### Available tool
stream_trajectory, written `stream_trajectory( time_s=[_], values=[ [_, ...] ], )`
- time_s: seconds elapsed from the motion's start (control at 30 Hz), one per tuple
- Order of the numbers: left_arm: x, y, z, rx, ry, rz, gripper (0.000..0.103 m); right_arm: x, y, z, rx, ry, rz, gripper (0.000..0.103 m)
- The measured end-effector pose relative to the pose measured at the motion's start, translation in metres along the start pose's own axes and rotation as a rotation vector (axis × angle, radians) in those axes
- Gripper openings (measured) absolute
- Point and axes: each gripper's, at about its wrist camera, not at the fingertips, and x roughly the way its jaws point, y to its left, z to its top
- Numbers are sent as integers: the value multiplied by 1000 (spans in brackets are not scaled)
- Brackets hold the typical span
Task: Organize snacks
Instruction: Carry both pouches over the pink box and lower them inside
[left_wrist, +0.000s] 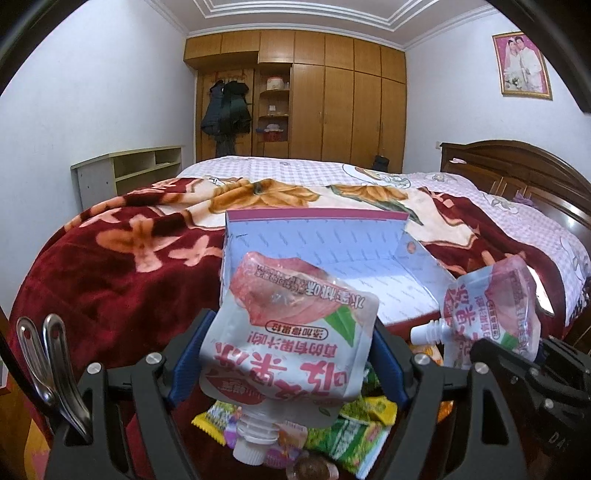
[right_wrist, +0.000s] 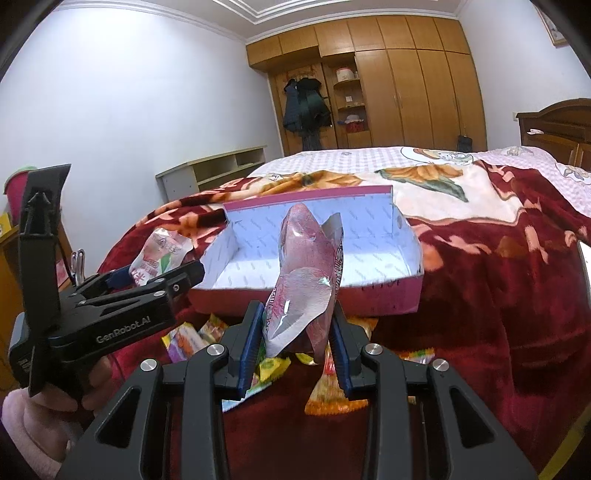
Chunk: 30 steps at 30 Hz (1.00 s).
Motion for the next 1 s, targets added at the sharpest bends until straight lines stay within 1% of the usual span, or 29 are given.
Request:
stream_trajectory(
  time_s=[0.23, 0.37, 0.5, 0.6, 0.73, 0.87, 1.0],
  values=[
    [25, 0, 4, -3, 22, -1, 82, 19, -7, 13, 4, -8, -10, 36],
    [38, -2, 5, -4, 40, -8, 82, 29, -11, 20, -1, -13, -32, 36],
    [48, -6, 9, 7, 42, -7, 82, 38, -17, 25, 3, -13, -47, 36],
    [58, -5, 12, 3, 43, 3, 82, 48, -20, 27, 7, -10, -56, 36],
    [73, -4, 12, -6, 72, 10, 82, 60, -27, 28, 28, -3, -58, 36],
    [79, -3, 10, -1, 87, 14, 82, 71, -33, 26, 61, 8, -51, 36],
    [87, -3, 8, -1, 104, 20, 82, 75, -32, 27, 55, 3, -53, 36]
  ],
)
